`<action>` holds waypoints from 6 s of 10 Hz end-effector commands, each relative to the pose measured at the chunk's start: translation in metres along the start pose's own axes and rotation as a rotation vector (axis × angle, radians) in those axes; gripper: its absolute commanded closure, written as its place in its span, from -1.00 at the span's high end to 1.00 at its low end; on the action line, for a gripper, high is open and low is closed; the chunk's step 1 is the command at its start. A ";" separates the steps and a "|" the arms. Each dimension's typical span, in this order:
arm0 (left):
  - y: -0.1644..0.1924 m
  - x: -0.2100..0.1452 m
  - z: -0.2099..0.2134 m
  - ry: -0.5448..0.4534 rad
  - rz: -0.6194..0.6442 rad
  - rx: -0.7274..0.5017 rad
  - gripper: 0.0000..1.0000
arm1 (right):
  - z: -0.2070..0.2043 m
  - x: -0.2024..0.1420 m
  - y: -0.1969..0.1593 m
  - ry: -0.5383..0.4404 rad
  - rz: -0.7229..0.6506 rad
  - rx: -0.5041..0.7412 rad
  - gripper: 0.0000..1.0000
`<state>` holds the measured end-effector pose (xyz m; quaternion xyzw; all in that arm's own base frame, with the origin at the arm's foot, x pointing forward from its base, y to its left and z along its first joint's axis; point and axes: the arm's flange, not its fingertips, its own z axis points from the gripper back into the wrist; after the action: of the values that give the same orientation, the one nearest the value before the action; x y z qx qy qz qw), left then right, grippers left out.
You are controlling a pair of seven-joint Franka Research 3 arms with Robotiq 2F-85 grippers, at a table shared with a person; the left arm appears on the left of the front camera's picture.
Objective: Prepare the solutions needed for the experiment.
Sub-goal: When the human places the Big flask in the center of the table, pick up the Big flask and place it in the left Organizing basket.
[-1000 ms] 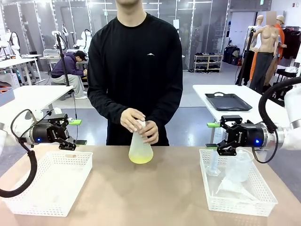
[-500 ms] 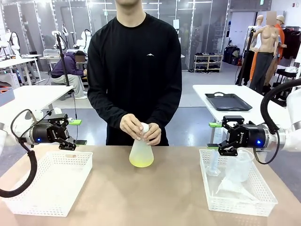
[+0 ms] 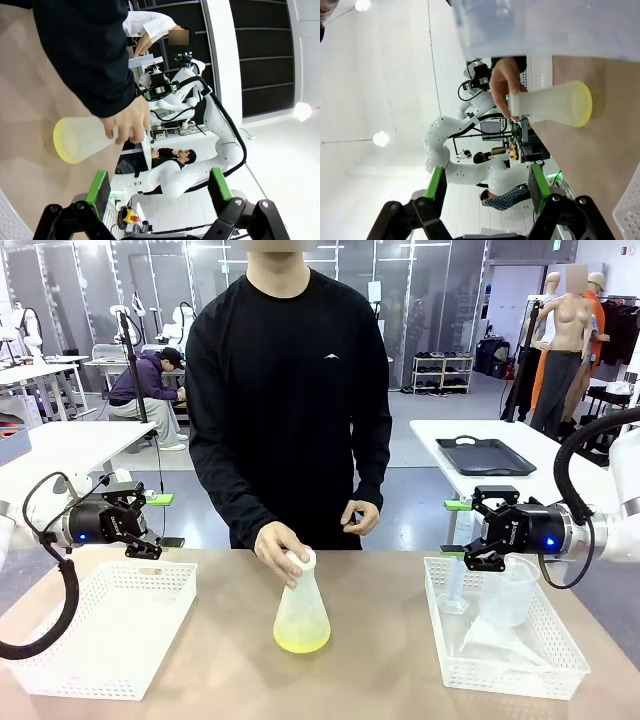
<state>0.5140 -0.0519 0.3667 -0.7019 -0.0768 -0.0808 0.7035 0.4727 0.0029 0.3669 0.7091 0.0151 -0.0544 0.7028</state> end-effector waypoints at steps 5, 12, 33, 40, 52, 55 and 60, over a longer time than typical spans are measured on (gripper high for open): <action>-0.002 0.001 -0.001 -0.001 0.003 0.003 1.00 | -0.001 0.000 0.001 0.003 0.003 -0.002 0.67; 0.000 0.000 0.000 0.000 0.000 0.000 1.00 | -0.001 0.000 0.001 0.003 0.003 -0.002 0.67; -0.052 0.027 -0.092 0.329 -1.633 -0.326 1.00 | -0.001 0.000 0.001 0.003 0.003 -0.002 0.67; -0.043 0.052 -0.127 0.348 -1.648 -0.482 1.00 | -0.001 0.000 0.001 0.003 0.003 -0.002 0.67; 0.058 0.111 -0.230 0.364 -1.379 -0.749 1.00 | -0.001 0.000 0.001 0.003 0.003 -0.002 0.67; 0.081 0.121 -0.233 0.447 -1.339 -0.728 1.00 | -0.001 0.000 0.001 0.003 0.003 -0.002 0.67; 0.102 0.102 -0.240 0.471 -1.278 -0.732 1.00 | -0.001 0.000 0.001 0.003 0.003 -0.002 0.67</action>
<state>0.6322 -0.2945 0.2891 -0.6596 -0.2951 -0.6491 0.2378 0.4725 0.0035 0.3669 0.7091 0.0157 -0.0541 0.7029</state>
